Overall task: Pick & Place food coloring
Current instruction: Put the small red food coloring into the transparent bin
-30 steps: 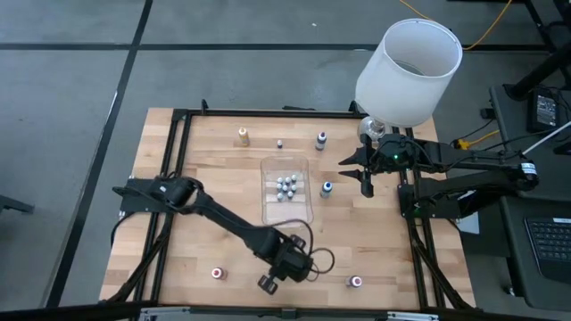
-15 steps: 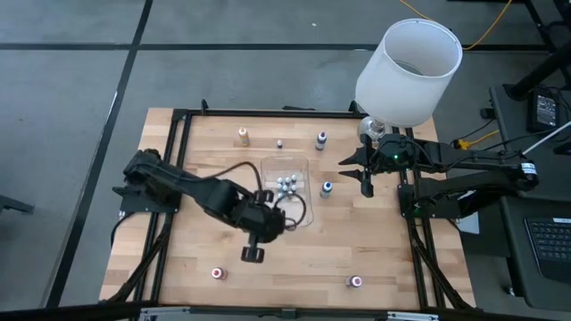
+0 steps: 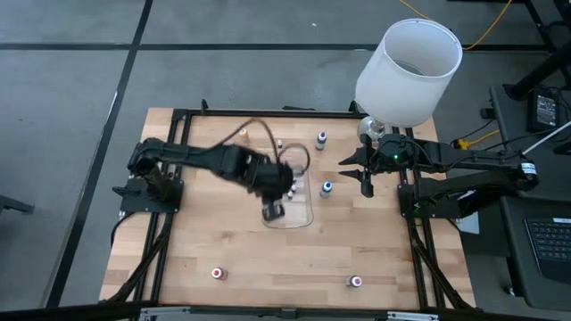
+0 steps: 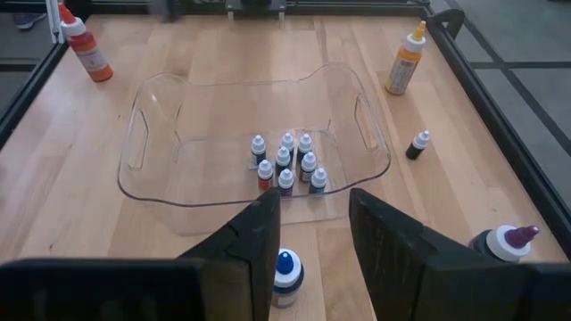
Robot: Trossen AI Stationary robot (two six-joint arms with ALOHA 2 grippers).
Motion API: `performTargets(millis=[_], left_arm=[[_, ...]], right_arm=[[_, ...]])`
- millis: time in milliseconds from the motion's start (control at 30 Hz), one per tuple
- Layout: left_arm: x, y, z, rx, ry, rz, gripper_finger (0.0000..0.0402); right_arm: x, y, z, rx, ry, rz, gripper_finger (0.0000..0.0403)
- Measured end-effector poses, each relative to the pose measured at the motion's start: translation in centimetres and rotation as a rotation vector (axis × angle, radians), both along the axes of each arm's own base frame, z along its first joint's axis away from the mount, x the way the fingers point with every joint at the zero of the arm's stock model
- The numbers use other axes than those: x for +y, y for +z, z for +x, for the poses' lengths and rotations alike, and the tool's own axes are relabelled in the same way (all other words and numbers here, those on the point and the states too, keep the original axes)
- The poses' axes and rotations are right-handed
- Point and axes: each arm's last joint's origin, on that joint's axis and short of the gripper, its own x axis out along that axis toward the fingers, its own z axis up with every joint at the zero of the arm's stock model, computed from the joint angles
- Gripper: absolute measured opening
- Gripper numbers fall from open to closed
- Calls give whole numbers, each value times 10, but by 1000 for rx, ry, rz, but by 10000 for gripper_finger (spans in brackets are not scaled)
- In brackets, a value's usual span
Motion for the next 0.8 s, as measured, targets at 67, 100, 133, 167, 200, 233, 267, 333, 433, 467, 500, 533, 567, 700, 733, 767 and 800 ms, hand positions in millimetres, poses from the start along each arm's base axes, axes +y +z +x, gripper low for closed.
performTargets(millis=[67, 100, 133, 167, 200, 233, 267, 333, 433, 467, 500, 533, 567, 700, 733, 767, 800], left_arm=[[21, -4, 3, 20, 58, 3, 53], [30, -8, 5, 29, 63, 10, 53], [38, -12, 6, 50, 44, 25, 53], [44, -16, 7, 66, 11, 47, 53], [48, -21, 9, 78, -26, 69, 53], [51, -24, 11, 89, -59, 91, 53], [55, -29, 11, 118, -88, 110, 53], [62, -46, 13, 181, -144, 121, 54], [71, -69, 15, 194, -235, 103, 54], [73, -76, 16, 181, -258, 99, 54], [75, -83, 17, 174, -279, 97, 54], [77, -90, 17, 178, -298, 99, 55], [78, -96, 17, 184, -318, 105, 55], [88, -118, 17, 170, -333, 130, 55], [89, -123, 15, 177, -334, 131, 55], [91, -128, 15, 178, -338, 134, 55], [92, -131, 14, 181, -344, 138, 56]], right_arm=[[0, 0, 0, 0, 1, -1, 138], [0, 0, 0, 0, 1, -1, 138], [0, 0, 0, 0, 0, -1, 138], [0, 0, 0, 0, 0, 0, 138], [0, 0, 0, 0, 0, 0, 138], [0, 0, 0, 0, 0, -1, 138], [0, 0, 0, 0, 1, -1, 138], [0, 0, 0, 0, 0, -1, 138], [0, 0, 0, 0, 1, -1, 138], [0, 0, 0, 0, 1, -2, 138], [0, 0, 0, 0, 1, -1, 138], [0, 0, 0, 0, 0, -1, 138], [0, 0, 0, 0, 0, 0, 138], [0, 0, 0, 0, 1, -1, 138], [0, 0, 0, 0, 0, 0, 138], [0, 0, 0, 0, 0, 0, 138], [0, 0, 0, 0, 0, 0, 138]])
